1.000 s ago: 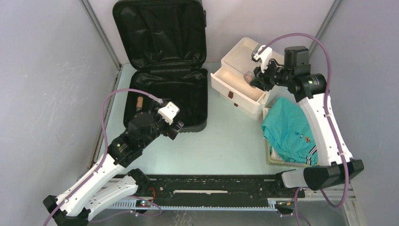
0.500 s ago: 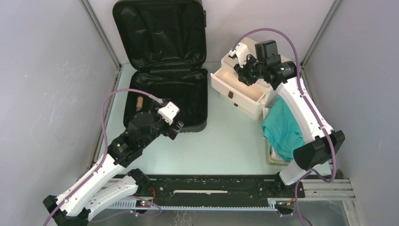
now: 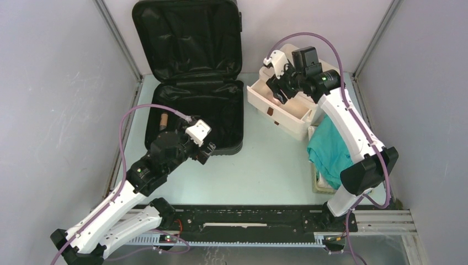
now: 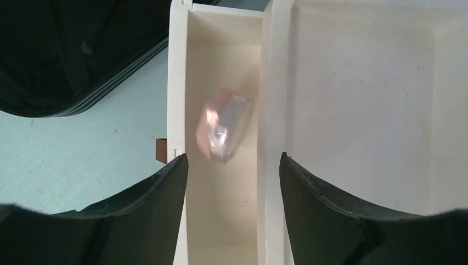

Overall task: Open, take out, and arrange the luggage
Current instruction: Place the makeup in the drawer, then close the drawer in the storage box.

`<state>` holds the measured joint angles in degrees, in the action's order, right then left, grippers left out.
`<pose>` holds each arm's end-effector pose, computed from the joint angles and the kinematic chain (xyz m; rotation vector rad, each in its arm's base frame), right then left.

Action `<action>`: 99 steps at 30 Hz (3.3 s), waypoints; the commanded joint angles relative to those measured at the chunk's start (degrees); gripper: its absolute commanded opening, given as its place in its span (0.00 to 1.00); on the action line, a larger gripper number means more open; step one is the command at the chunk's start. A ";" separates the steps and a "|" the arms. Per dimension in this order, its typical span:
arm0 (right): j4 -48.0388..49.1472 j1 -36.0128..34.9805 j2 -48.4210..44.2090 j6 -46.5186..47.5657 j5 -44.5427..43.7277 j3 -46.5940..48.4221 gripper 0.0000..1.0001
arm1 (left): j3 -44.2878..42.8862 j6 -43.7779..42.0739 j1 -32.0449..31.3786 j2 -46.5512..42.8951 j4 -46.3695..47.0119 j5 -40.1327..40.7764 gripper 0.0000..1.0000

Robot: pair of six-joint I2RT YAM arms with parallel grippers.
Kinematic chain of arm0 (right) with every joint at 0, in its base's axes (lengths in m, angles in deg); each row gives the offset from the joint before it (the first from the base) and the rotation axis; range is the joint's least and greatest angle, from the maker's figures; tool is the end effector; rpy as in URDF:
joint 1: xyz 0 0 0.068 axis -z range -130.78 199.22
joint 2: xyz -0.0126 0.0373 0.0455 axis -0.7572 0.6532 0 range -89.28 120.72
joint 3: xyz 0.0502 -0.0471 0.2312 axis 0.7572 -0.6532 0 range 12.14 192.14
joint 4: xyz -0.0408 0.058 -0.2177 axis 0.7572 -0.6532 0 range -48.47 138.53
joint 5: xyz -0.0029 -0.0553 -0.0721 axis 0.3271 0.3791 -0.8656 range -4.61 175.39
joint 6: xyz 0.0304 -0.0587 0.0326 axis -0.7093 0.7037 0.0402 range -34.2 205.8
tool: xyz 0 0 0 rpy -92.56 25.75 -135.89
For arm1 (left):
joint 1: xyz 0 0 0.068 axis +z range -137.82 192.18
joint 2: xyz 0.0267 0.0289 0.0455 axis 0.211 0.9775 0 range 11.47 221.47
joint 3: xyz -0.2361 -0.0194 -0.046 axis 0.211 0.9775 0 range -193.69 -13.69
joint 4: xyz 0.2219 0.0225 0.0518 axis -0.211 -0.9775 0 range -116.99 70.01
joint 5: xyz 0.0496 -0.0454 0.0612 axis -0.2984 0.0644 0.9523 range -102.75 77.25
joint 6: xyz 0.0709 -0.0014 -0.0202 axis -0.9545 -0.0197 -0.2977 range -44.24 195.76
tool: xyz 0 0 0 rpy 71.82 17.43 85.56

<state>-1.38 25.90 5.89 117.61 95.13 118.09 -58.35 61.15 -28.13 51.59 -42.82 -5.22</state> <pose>0.3084 0.1443 0.3570 -1.1181 1.9462 0.1115 0.1394 -0.1077 0.2967 0.7914 1.7176 -0.1826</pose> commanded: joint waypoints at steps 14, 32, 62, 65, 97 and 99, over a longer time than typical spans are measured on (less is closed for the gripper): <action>-1.98 2.20 -7.89 -5.65 21.16 -1.09 0.66 | 0.82 -1.03 0.39 -0.13 2.00 -0.80 1.00; 24.15 25.23 -40.82 -4.85 69.77 -50.16 0.80 | 1.17 4.32 7.03 1.55 4.81 -8.85 1.00; 14.93 34.30 -47.35 12.36 66.17 -60.86 0.79 | 0.51 7.03 17.18 7.38 4.89 -3.51 1.00; 14.78 34.13 -47.70 12.78 65.45 -60.86 0.79 | 0.13 8.08 19.13 8.90 4.90 -3.44 0.99; 13.64 5.06 -32.05 9.77 32.59 -40.16 0.51 | 1.70 5.39 21.23 8.74 5.14 -1.30 0.95; 14.08 4.13 -29.82 9.56 29.55 -36.70 0.42 | 2.05 5.25 21.24 7.86 5.37 -1.21 0.96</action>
<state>10.86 31.52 -26.98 129.13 132.62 74.57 -58.20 67.66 -7.33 61.99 -39.74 -7.55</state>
